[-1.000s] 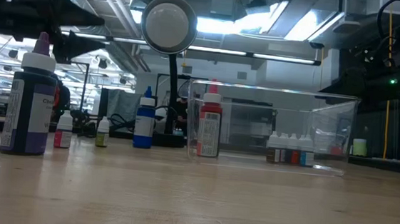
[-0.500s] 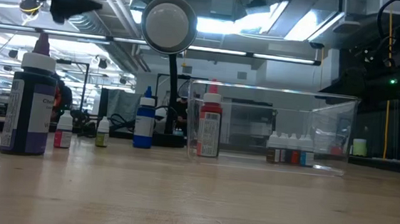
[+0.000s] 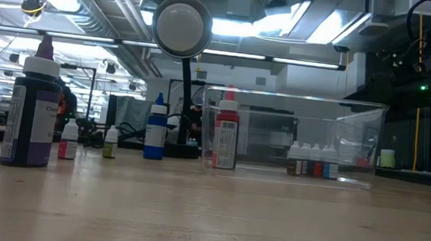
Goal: Pick & Place food coloring
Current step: Put the small green food coloring bottle into the transparent bin
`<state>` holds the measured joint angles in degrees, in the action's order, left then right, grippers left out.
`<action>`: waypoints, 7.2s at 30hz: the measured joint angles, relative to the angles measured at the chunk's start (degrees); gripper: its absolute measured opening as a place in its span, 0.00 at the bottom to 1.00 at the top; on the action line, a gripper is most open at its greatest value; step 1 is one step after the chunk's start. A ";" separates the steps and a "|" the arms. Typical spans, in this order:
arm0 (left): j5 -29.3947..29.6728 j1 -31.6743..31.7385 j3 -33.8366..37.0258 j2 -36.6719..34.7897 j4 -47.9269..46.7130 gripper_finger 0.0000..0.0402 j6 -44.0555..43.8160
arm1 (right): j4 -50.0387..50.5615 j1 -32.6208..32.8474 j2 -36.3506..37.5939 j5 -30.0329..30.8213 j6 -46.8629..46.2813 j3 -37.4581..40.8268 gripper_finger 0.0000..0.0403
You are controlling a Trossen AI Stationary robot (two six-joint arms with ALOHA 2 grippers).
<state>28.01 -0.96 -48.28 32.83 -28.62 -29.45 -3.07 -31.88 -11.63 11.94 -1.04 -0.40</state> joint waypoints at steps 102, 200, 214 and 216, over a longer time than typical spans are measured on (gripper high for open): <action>-9.53 -6.79 -7.38 60.23 -16.38 0.86 -25.60 | 0.00 0.02 -0.01 0.02 0.04 -0.02 0.98; -12.54 -7.22 -6.64 50.54 -15.30 0.15 -23.43 | -0.01 0.02 0.01 0.02 -0.01 -0.02 0.98; -17.27 -7.18 -19.05 45.08 -21.80 0.15 -9.67 | -0.02 0.02 0.01 0.02 -0.07 -0.02 0.98; -17.70 -7.18 -20.84 45.64 -22.61 0.15 -7.76 | 0.00 0.02 0.01 0.02 0.00 -0.02 0.98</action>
<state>10.31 -8.14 -69.12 78.47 -51.23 -37.21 -3.07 -31.86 -11.62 11.97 -1.04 -0.43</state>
